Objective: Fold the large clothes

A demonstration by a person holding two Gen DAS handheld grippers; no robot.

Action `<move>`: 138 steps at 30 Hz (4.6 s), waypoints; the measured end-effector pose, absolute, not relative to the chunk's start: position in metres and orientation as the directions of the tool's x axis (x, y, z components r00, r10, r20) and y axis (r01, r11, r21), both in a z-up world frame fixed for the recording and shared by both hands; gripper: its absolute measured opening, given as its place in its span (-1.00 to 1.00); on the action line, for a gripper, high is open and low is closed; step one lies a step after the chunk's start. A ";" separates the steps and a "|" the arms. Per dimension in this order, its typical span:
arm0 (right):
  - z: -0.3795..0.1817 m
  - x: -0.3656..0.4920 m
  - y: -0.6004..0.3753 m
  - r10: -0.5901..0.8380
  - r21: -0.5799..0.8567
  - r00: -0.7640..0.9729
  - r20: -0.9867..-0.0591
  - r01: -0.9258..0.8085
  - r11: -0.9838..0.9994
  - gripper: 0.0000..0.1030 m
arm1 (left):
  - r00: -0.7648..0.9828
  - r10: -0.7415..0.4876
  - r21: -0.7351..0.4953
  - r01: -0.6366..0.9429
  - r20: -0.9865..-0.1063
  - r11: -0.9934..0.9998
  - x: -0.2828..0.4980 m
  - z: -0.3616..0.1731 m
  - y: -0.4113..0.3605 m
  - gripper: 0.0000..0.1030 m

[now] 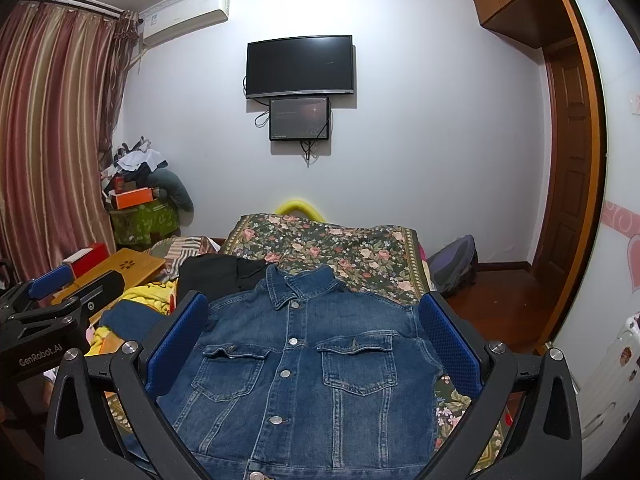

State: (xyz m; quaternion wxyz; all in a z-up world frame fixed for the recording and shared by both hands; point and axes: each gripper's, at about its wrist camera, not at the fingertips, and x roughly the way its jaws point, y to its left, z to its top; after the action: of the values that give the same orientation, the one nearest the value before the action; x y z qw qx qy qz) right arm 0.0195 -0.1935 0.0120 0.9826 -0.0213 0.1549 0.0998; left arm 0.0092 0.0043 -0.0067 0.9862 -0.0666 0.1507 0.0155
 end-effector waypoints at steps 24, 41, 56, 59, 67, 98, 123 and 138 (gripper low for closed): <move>0.010 0.021 -0.193 0.189 -0.010 0.930 -0.316 -0.203 0.979 1.00 | 0.950 0.015 -0.136 -0.061 -0.313 0.989 0.012 -0.014 0.006 1.00; 0.009 0.021 -0.193 0.190 -0.007 0.928 -0.320 -0.203 0.979 1.00 | 0.947 0.021 -0.136 -0.067 -0.320 0.988 0.013 -0.013 0.007 1.00; 0.008 0.030 -0.196 0.180 0.007 0.919 -0.349 -0.190 0.982 1.00 | 0.946 0.015 -0.129 -0.060 -0.323 0.990 0.022 -0.015 0.007 1.00; 0.006 0.034 -0.196 0.176 0.009 0.915 -0.362 -0.186 0.983 1.00 | 0.945 0.015 -0.131 -0.061 -0.326 0.990 0.025 -0.018 0.008 1.00; 0.003 0.058 -0.193 0.151 -0.015 0.912 -0.380 -0.170 0.985 1.00 | 0.937 0.047 -0.153 -0.106 -0.347 0.983 0.053 -0.021 0.031 1.00; -0.099 0.238 -0.156 0.133 -0.100 0.711 -0.690 -0.276 0.956 1.00 | 0.490 0.210 -0.226 -0.688 -0.846 0.690 0.193 -0.235 0.350 0.50; -0.104 0.251 -0.146 0.153 -0.059 0.628 -0.763 -0.304 0.951 1.00 | 0.528 0.289 -0.122 -0.613 -0.798 0.781 0.237 -0.205 0.315 -0.86; -0.075 0.239 -0.177 0.165 -0.044 0.712 -0.683 -0.265 0.963 1.00 | 0.802 0.112 -0.215 -0.288 -0.587 0.933 0.272 -0.084 0.180 -0.92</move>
State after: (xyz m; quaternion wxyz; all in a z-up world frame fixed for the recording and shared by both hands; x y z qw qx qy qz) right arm 0.2387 -0.1768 -0.0746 0.9225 -0.0693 0.3614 0.1164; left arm 0.2719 0.1798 -0.0839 0.9375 -0.1485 0.2960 0.1069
